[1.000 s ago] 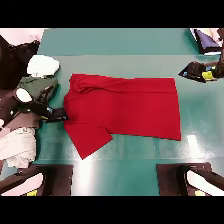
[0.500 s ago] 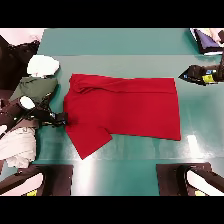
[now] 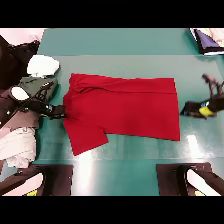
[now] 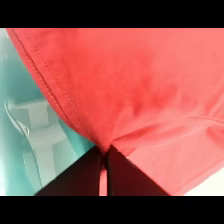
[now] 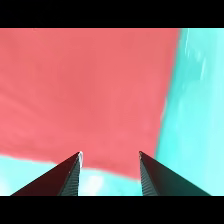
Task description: Fold the shirts.
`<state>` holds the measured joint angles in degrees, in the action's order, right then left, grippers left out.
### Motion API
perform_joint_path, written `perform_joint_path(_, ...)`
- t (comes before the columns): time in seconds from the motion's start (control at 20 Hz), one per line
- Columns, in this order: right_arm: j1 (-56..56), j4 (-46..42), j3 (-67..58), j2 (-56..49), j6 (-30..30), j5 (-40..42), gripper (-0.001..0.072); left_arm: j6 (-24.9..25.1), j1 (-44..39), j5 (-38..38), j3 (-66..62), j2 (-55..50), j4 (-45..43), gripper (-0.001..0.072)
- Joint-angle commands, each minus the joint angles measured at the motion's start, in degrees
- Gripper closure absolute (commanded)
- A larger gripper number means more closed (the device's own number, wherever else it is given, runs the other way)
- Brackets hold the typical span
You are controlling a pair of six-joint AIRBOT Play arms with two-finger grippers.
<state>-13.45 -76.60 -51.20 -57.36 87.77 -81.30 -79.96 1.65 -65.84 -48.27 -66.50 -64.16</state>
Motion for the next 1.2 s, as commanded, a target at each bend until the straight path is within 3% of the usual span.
perform_joint_path(0.0,-3.23,-1.14,11.85,2.29,-0.83,0.83,0.0299,0.96,0.0,-0.31,-0.94,0.37,0.55,0.0678)
perform_joint_path(0.6,-0.24,0.52,17.62,-4.9,-0.61,5.95,0.0301,1.57,0.0,-1.09,-0.96,0.39,0.66,0.0678)
perform_joint_path(0.65,0.33,0.5,17.62,-5.22,-0.61,6.05,0.0353,1.64,0.0,-1.25,-0.96,0.39,0.68,0.0678)
perform_joint_path(0.75,1.29,0.46,17.62,-4.42,-0.72,6.54,0.0643,2.32,0.0,-1.2,-0.96,0.39,1.11,0.0678)
perform_joint_path(0.8,1.66,0.5,17.59,-2.97,-0.83,7.32,0.0693,2.43,0.0,-0.98,-0.96,0.59,1.51,0.0678)
perform_joint_path(0.95,1.62,0.59,14.64,3.74,-0.83,9.68,0.0694,2.34,0.0,1.01,-3.67,4.57,2.1,0.0678)
perform_joint_path(1.15,1.62,3.8,0.92,13.44,-0.83,16.5,0.0695,2.16,0.0,1.36,-19.5,12.72,2.97,0.0678)
